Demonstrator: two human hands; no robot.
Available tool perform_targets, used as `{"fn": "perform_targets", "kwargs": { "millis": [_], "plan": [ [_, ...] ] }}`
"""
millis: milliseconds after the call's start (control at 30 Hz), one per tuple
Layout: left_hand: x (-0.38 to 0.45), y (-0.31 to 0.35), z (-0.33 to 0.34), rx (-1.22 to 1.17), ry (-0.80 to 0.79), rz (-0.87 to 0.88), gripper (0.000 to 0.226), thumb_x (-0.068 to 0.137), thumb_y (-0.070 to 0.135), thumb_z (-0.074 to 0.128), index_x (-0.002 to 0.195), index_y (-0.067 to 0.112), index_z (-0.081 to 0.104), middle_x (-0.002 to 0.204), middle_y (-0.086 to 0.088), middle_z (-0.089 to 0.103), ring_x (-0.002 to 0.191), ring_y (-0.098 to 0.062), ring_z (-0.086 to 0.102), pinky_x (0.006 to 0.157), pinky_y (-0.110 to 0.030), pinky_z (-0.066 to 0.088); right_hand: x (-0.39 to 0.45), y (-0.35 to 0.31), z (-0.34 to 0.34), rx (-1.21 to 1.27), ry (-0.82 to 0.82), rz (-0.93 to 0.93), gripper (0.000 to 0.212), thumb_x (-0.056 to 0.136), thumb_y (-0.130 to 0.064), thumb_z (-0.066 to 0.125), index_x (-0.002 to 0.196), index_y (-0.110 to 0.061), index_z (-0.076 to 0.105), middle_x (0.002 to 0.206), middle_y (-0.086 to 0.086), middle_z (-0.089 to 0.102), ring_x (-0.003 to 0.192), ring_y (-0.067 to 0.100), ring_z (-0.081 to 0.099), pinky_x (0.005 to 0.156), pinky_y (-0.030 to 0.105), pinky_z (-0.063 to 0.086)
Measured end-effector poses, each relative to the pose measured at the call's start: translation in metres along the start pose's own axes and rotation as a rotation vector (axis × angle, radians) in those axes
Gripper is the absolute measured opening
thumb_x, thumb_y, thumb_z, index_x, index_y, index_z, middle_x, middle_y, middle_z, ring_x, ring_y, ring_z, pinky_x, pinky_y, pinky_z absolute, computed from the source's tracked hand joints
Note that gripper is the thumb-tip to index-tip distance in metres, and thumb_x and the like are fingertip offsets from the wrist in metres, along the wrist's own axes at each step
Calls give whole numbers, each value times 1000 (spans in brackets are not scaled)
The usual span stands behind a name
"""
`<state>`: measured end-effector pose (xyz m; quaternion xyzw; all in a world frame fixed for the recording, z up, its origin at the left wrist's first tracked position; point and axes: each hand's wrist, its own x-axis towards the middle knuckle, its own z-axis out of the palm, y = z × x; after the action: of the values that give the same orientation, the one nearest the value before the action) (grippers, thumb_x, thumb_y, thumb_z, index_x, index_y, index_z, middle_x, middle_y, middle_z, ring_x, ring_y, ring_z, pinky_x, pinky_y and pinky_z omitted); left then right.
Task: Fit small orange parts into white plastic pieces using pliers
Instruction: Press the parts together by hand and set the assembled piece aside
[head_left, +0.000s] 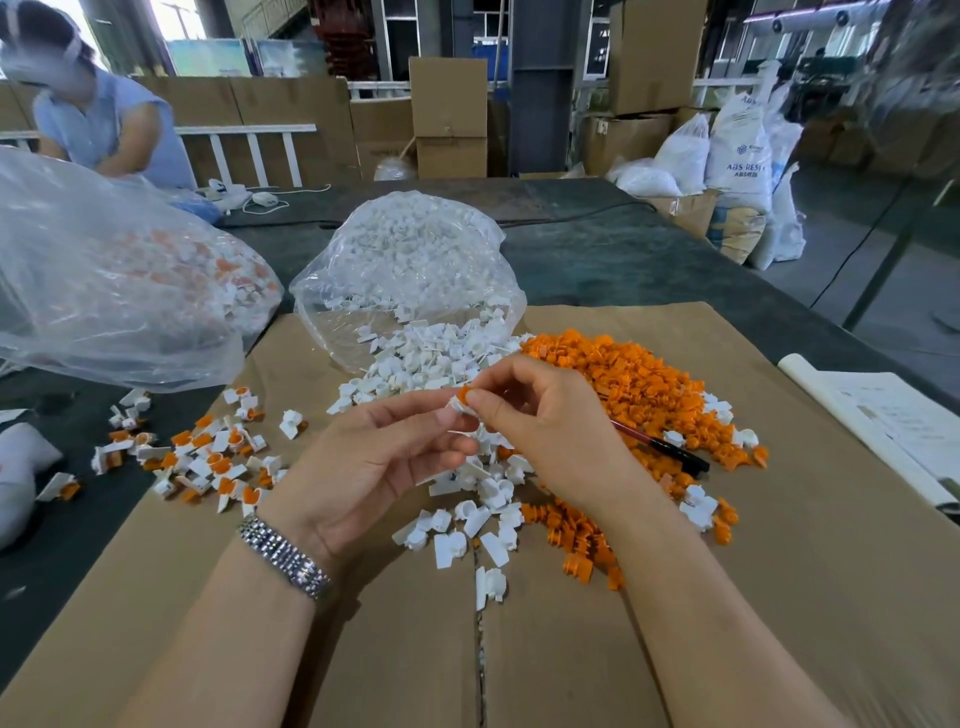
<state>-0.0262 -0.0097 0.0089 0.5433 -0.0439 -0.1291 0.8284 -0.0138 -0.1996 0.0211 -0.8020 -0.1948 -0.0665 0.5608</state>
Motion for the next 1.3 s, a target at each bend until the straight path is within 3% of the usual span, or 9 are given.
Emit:
{"fn": "perform_targets", "kwargs": {
  "millis": [100,267,433,667,833,933,1033,1200,1300],
  "plan": [
    [0,-1,1,12,30,39,31,85,10,68,113,-3,70,96,-24,74,77,-25,76,67,-25,61,-1,-3,-1,-16,0,-21,6,95,-18,70,100,-16,72,91,-7,70,82,4,64,79,29,55],
    [0,-1,2,-8,-10,66,19,90,13,63,100,4,77,92,-21,74,76,-23,75,66,-25,61,-4,-7,-2,32,11,-45,5,93,-16,73,98,-15,73,91,-4,72,88,12,67,85,43,55],
    [0,-2,1,-83,-51,45,23,90,9,62,106,2,77,94,-18,74,81,-21,75,70,-25,61,-5,-8,-1,99,35,-53,3,91,-15,76,92,-13,73,85,1,73,80,23,68,73,35,59],
    [3,-3,1,-50,28,106,23,84,3,66,102,4,80,101,-17,76,84,-19,75,73,-22,60,-5,-7,4,84,74,-12,7,90,-20,76,88,-14,74,77,-2,72,60,5,58,57,16,50],
    [2,-1,-1,-112,26,67,19,84,5,66,95,8,81,92,-13,76,77,-16,74,65,-21,59,-5,-5,-8,150,-107,38,18,84,-29,83,97,-23,73,81,-9,68,65,6,53,62,20,49],
    [1,-2,-2,-108,-33,41,22,88,5,62,102,5,79,87,-12,74,70,-15,70,55,-21,53,-4,-5,-14,167,-149,-3,29,86,-25,81,114,-29,71,97,-5,66,77,10,59,75,24,55],
    [1,-2,-4,-117,-69,30,22,91,4,59,103,2,78,87,-11,72,67,-14,66,51,-20,49,-4,-6,-14,156,-188,-50,29,88,-23,78,116,-31,74,99,-5,68,86,13,64,82,29,57],
    [1,-2,-3,-117,-63,17,23,87,3,62,104,0,78,86,-14,72,67,-16,67,51,-20,51,-5,-7,-13,133,-155,-99,25,86,-21,79,111,-23,78,97,-4,71,91,17,69,85,36,59],
    [0,-2,-3,-101,-53,15,26,84,4,65,105,1,78,84,-15,74,70,-16,72,58,-20,57,-5,-7,-12,178,-137,-115,25,83,-16,80,109,-14,78,97,-1,71,93,16,71,86,31,58]
  ]
}}
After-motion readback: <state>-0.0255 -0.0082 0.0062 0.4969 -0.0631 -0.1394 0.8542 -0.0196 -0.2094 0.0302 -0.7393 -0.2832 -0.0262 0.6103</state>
